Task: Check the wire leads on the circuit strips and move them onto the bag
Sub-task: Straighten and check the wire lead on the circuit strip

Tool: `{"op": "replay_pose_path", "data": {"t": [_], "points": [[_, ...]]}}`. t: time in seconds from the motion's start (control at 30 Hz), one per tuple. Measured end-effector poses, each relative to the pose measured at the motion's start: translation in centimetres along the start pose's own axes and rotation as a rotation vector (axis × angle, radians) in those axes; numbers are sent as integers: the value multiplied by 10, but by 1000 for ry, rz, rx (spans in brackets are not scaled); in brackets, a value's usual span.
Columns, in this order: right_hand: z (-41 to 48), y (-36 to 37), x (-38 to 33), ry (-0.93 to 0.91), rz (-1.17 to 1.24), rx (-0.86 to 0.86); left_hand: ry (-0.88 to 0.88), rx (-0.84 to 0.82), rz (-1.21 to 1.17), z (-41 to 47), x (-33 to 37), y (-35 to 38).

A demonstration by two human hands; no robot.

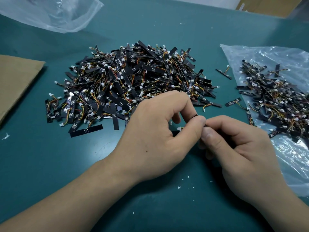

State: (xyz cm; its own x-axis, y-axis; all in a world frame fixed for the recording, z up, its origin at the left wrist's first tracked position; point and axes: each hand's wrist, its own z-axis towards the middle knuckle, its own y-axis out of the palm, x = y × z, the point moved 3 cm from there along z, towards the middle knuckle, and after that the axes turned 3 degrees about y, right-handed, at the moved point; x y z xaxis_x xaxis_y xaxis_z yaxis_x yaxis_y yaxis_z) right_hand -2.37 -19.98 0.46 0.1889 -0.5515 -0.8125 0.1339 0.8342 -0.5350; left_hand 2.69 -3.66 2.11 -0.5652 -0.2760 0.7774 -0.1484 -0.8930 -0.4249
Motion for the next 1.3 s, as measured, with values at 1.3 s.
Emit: {"op": "replay_pose_path", "data": {"t": [1.3], "points": [[1, 3, -2, -85, -8, -223, 66, -128, -95, -1, 3, 2]]}}
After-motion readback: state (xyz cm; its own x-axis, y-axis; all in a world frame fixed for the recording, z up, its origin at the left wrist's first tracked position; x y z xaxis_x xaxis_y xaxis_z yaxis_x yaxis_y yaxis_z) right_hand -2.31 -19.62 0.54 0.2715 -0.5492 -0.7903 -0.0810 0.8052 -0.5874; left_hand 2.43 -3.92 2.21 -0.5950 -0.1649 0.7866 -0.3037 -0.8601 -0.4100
